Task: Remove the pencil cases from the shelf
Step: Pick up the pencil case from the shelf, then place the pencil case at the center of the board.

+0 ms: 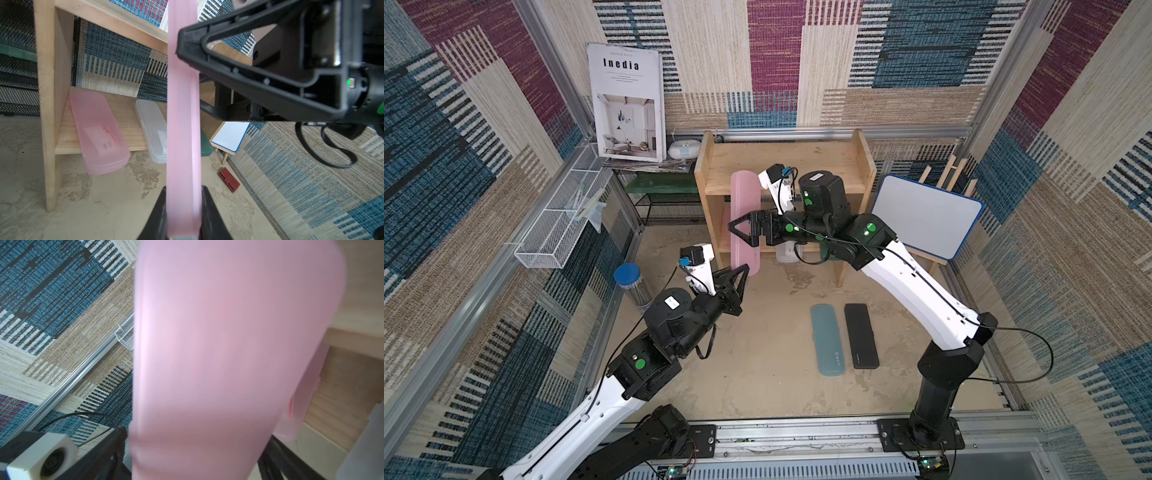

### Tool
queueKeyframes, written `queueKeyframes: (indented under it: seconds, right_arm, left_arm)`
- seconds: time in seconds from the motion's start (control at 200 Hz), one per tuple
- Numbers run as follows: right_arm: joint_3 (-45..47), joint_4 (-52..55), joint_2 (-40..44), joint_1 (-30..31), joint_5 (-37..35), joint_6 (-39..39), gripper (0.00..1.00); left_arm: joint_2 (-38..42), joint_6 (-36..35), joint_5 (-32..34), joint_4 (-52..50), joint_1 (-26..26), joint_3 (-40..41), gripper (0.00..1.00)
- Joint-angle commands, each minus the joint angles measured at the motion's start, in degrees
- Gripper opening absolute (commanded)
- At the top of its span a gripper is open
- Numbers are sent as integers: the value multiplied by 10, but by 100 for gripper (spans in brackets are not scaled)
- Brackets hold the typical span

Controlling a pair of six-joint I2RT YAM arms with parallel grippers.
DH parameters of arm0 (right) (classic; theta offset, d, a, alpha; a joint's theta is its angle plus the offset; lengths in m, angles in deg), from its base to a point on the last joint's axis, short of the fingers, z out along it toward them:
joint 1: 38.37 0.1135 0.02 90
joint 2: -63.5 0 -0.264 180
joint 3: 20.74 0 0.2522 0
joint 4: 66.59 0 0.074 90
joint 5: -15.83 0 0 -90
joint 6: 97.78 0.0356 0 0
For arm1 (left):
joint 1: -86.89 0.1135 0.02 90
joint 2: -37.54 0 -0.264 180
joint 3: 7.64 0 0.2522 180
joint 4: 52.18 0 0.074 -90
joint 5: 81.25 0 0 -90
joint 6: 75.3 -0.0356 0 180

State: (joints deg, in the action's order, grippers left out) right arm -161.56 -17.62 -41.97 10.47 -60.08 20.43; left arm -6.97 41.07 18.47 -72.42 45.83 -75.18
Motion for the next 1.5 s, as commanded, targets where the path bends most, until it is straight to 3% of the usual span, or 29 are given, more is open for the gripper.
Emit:
queueKeyframes:
  seconds: [0.0, 0.075, 0.195, 0.265, 0.396, 0.541, 0.801, 0.937, 1.498]
  right_arm:
    - [-4, 12, -4, 1, -16, -2, 99]
    - [0, 8, -1, 3, -23, 0, 100]
    - [5, 4, 5, 3, -32, 0, 88]
    - [8, 6, 9, 4, -34, -1, 79]
    - [35, 22, 36, 13, -61, -11, 78]
    - [172, 28, 130, 41, -105, -20, 78]
    - [546, -17, 335, 75, -113, 111, 79]
    - [666, -48, 376, 79, -105, 169, 79]
    - [601, 21, 150, 26, -103, 120, 83]
  left_arm:
    - [7, -7, 6, 12, 0, 1, 0]
    - [10, -8, 7, 8, 1, 2, 0]
    - [11, -9, 8, 4, 0, 2, 1]
    - [13, -11, 10, 3, 0, 1, 16]
    - [17, -10, 36, -16, 1, -4, 61]
    - [29, -13, 95, -60, 1, -11, 77]
    - [48, -17, 144, -100, 1, -5, 81]
    - [49, -7, 147, -95, 2, 10, 82]
    - [34, 14, 140, -120, 1, 8, 84]
